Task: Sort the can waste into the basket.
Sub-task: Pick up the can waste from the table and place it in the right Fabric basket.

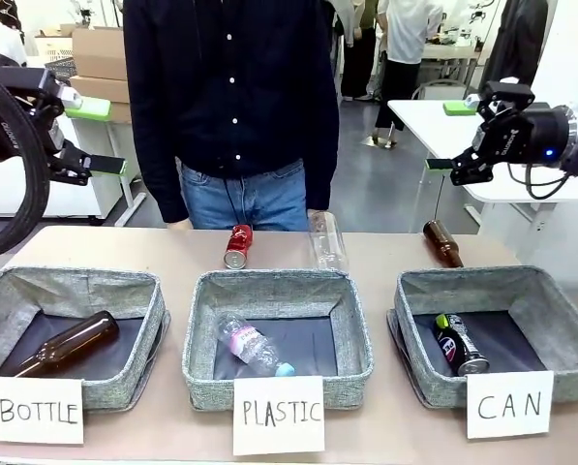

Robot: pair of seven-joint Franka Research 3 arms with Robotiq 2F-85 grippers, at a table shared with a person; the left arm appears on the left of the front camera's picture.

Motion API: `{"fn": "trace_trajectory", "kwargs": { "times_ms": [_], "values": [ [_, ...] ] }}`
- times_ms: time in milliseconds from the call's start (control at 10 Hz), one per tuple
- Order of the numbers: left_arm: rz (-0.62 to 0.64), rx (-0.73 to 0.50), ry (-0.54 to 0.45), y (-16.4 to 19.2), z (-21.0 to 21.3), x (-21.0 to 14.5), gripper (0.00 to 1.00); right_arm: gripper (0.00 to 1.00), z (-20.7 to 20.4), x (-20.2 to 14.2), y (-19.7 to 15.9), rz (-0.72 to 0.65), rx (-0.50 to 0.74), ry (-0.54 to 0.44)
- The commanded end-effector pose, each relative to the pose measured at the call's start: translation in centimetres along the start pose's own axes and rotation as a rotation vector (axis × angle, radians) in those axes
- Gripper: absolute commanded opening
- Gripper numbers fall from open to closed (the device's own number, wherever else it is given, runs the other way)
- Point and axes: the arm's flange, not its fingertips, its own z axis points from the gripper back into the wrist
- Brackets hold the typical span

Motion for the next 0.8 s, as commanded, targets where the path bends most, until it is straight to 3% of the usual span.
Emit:
{"fn": "trace_trajectory", "kwargs": {
  "times_ms": [0, 400, 700],
  "values": [
    [-0.021, -0.023, -0.011, -0.1, -0.1, 0.0, 1.0, 1.0, 0.3, 0.3, 0.5, -0.019, -0.005, 0.013],
    [0.0, 0.0, 0.0, 0.0, 0.0, 0.0, 1.0, 1.0, 0.3, 0.3, 0.5, -0.019, -0.005, 0.013],
    [0.063, 0.141, 0.056, 1.9, 0.2, 1.7, 1.0, 1.0, 0.3, 0.3, 0.5, -0.019, -0.005, 0.013]
  ]
}}
